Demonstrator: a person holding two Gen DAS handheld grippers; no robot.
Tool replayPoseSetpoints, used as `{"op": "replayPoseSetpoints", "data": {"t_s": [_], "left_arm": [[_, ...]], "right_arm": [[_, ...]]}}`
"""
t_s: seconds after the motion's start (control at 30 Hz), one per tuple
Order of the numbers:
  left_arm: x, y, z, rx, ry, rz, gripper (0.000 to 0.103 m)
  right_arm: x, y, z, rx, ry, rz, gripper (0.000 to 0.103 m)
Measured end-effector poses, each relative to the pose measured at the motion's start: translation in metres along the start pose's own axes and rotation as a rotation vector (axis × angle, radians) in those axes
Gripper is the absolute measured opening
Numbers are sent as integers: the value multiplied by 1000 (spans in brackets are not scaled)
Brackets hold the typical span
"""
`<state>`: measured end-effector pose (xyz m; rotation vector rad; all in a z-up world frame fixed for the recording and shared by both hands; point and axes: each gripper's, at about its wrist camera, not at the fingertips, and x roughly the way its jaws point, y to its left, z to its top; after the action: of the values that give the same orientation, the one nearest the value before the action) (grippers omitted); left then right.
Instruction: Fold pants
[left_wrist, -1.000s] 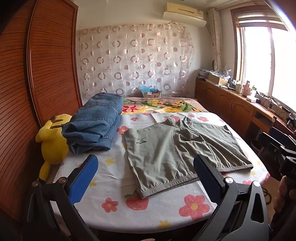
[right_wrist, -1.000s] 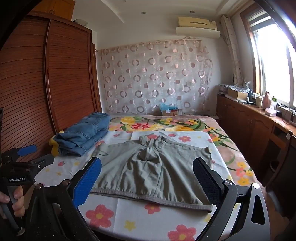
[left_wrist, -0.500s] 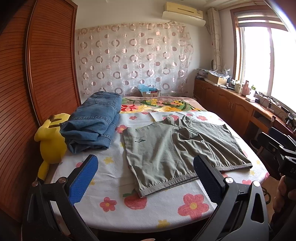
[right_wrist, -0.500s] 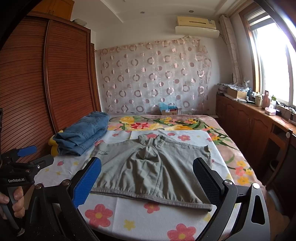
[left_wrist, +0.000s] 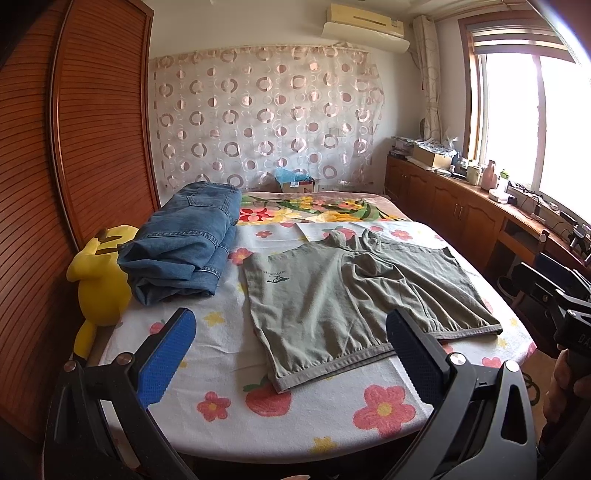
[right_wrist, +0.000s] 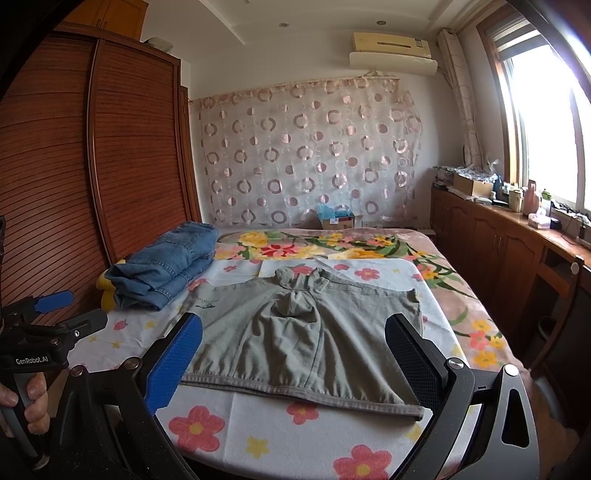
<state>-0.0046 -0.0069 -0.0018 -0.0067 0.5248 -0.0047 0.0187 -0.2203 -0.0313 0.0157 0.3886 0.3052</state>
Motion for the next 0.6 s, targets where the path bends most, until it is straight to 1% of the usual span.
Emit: {"op": "replayPoseSetpoints", "data": {"t_s": [0.6], "left_arm": [[-1,0,0,-2,-1,-2,103]], "right_arm": [[0,0,0,1,0,0,99]]}}
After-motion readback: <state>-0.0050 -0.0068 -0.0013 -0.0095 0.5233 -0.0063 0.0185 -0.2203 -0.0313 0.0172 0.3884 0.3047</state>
